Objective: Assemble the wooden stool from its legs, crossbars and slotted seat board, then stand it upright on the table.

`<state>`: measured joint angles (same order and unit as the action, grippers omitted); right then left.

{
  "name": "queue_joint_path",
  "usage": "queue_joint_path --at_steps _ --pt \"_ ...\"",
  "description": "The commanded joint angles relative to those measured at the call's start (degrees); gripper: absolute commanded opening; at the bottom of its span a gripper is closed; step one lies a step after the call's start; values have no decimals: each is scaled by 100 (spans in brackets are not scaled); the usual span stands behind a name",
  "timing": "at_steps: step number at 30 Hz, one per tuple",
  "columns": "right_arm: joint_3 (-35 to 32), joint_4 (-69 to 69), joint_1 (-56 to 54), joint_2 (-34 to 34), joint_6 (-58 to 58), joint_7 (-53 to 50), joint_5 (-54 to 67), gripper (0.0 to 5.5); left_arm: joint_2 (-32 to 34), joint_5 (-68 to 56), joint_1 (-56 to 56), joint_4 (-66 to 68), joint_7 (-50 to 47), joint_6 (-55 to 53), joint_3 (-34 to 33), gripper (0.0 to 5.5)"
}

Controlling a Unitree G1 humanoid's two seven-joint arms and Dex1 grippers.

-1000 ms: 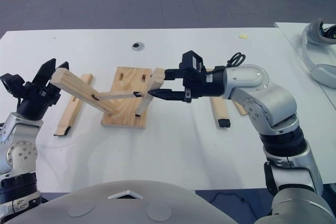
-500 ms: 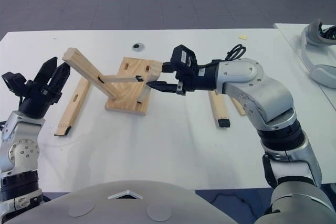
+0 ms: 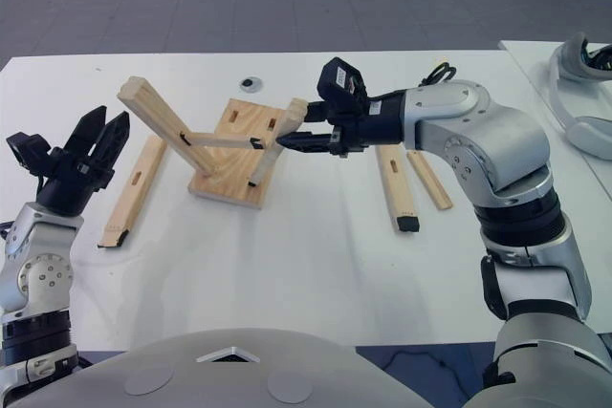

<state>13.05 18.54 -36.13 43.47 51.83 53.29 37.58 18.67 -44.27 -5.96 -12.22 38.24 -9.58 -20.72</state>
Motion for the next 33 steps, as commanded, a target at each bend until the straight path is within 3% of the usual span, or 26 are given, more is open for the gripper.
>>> queue_joint_path --at_steps 1,14,31,33 --pt "491 -456 -383 293 -107 714 -439 207 -12 91 -33 -37 9 59 11 330" --pt "612 -1120 -1230 144 -355 1536 -886 207 -76 115 -113 -15 11 88 71 330" --pt "492 -719 -800 44 -72 1522 -782 207 -35 170 -41 25 58 38 197 330" --pt "464 -771 -831 -2 -27 1501 -769 249 -49 172 -42 17 50 39 202 330"
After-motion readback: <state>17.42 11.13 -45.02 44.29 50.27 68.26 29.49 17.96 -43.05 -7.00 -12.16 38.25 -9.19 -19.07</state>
